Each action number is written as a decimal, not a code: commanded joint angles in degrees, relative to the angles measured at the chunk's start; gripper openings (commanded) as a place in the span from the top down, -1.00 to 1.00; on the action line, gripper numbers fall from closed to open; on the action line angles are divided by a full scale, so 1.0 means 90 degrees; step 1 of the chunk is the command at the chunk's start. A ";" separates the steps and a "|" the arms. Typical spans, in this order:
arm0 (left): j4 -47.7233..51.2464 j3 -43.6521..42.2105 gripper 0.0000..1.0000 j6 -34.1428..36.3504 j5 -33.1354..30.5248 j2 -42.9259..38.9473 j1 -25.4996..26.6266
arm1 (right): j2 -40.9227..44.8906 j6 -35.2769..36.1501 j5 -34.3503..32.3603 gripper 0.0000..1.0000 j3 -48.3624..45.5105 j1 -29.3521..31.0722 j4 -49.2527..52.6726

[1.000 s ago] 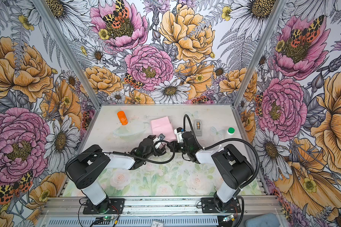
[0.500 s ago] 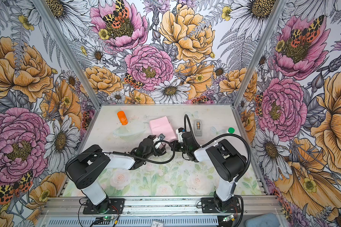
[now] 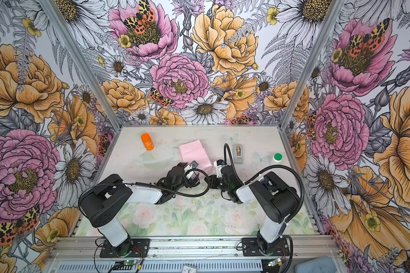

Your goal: Wrap the gift box in paper

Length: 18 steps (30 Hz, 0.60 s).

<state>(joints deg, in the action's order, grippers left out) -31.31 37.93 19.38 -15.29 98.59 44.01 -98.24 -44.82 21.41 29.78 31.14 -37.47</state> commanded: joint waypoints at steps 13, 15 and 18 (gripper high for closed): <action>0.0452 -0.0144 -0.74 -0.0163 -0.0040 -0.0145 -0.0018 | -0.0498 0.0163 -0.0293 1.00 0.0977 0.0164 -0.0064; 0.0460 -0.0142 -0.75 -0.0167 -0.0030 -0.0153 -0.0013 | -0.0547 0.0215 -0.0308 1.00 0.1115 0.0154 -0.0018; 0.0460 -0.0147 -0.74 -0.0163 -0.0032 -0.0152 -0.0016 | -0.0552 0.0285 -0.0410 1.00 0.1227 0.0129 0.0130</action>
<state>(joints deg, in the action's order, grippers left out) -30.04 37.91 19.38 -15.57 97.91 44.01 -102.74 -44.07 19.59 38.79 32.34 -36.58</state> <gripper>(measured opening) 0.873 0.042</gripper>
